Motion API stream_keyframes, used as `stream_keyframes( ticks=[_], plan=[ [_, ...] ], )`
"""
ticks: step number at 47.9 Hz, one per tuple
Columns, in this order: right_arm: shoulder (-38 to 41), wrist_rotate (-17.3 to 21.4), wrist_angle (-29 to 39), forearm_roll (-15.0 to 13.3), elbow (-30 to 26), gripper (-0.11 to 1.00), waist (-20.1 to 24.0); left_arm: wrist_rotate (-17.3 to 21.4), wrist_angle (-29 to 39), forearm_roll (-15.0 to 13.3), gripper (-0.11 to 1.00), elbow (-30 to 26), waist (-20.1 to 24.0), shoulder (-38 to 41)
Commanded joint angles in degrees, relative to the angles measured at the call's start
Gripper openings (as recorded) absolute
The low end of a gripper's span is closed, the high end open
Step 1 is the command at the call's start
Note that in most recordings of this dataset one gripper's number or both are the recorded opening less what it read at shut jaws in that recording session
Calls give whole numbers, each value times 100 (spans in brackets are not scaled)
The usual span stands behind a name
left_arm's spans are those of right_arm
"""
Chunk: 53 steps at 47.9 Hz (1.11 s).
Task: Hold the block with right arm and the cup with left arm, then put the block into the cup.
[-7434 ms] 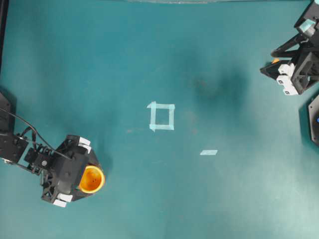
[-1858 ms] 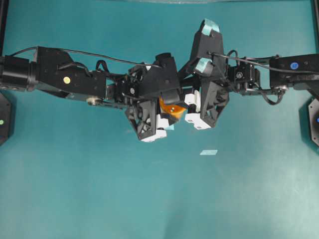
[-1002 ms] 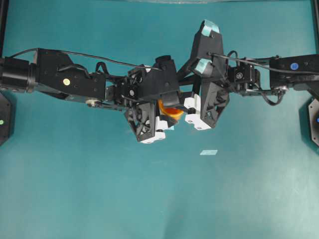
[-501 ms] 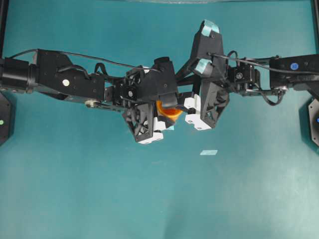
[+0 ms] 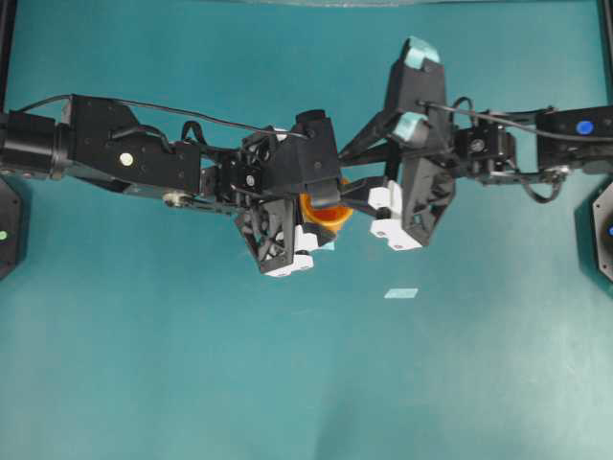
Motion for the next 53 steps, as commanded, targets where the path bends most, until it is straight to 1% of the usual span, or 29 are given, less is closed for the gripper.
stream_keyframes(
  ticks=[1, 13, 30, 41, 53],
  plan=[
    [-272, 0, -26, 0, 44, 57, -26, 18, -35, 18, 64, -53, -9, -193],
    [-756, 0, -9, 0, 439, 57, -53, 18, -35, 18, 64, -53, -9, -193],
    [-1573, 0, 439, 0, 940, 57, -246, 18, -35, 18, 64, -53, -9, -193],
    [-1978, 0, 721, 0, 1116, 57, -272, 18, -44, 18, 64, -53, -9, -193],
    [-2013, 0, 721, 0, 1134, 57, -272, 18, -44, 18, 64, -53, -9, -193]
  ],
)
